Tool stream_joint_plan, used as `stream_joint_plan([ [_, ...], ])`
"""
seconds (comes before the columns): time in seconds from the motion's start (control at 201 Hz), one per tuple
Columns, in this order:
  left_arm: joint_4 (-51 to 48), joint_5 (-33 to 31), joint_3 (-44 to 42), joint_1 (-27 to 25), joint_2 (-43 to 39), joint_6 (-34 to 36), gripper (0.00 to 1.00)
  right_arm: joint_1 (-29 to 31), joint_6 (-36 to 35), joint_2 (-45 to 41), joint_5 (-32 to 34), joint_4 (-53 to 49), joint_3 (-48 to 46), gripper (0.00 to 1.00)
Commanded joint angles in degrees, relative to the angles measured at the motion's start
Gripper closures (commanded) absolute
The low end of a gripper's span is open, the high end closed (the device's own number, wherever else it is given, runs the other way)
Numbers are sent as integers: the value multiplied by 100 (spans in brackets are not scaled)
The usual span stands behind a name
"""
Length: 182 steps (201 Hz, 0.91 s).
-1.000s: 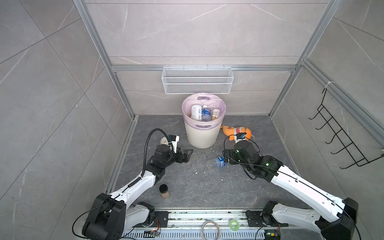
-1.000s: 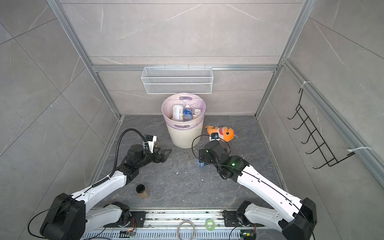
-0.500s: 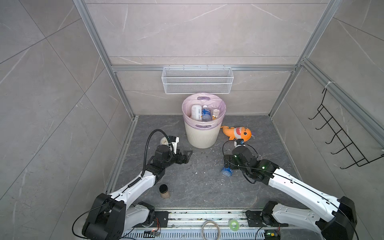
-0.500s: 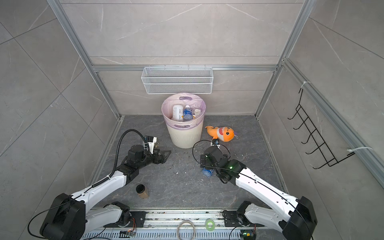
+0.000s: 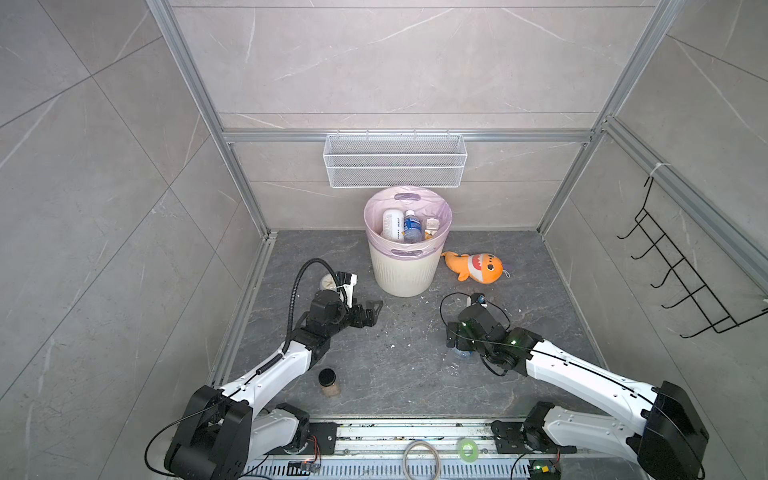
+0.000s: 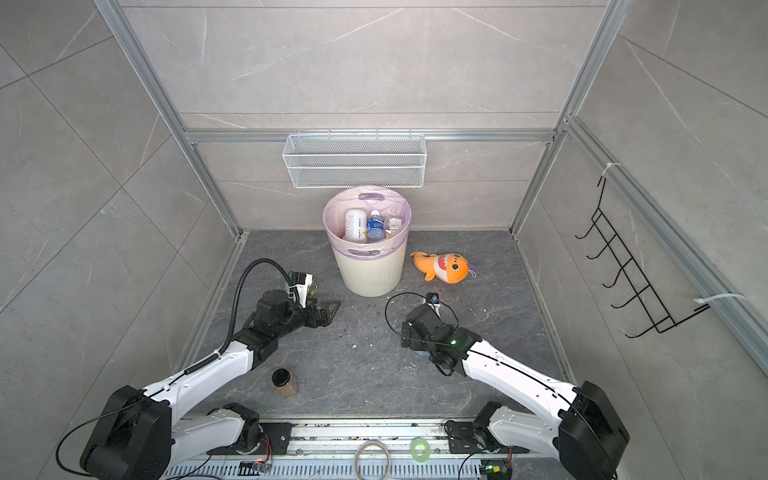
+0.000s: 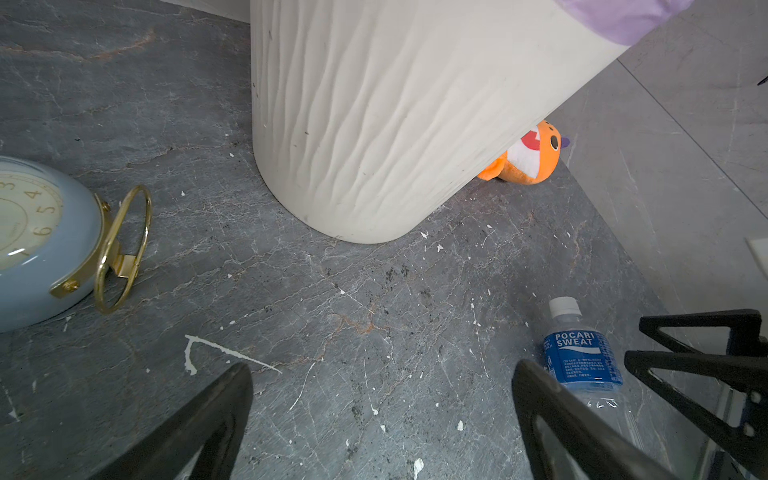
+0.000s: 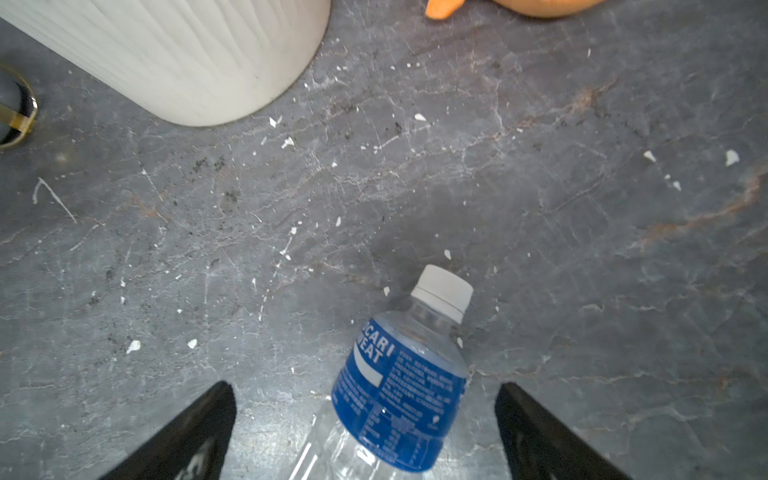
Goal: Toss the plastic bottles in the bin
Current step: 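Lower the right gripper onto the blue POCARI SWEAT bottle and close, then lift the POCARI SWEAT bottle with the right gripper and release it into the bin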
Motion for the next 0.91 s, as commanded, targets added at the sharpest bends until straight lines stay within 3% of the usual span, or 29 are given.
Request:
stream_joint_plan([
  [0.0, 15, -94, 89, -10, 40, 145, 1, 59, 334, 93, -24, 71, -223, 1],
  [0.552, 4, -128, 116, -9, 126, 189, 0, 527, 692, 1262, -234, 756, -261, 4],
  [0.751, 19, -104, 131, -8, 187, 180, 1, 569, 626, 1296, -297, 902, -364, 22],
  [0.901, 20, -90, 154, -10, 249, 167, 0, 787, 486, 828, -64, 1079, -596, 45],
])
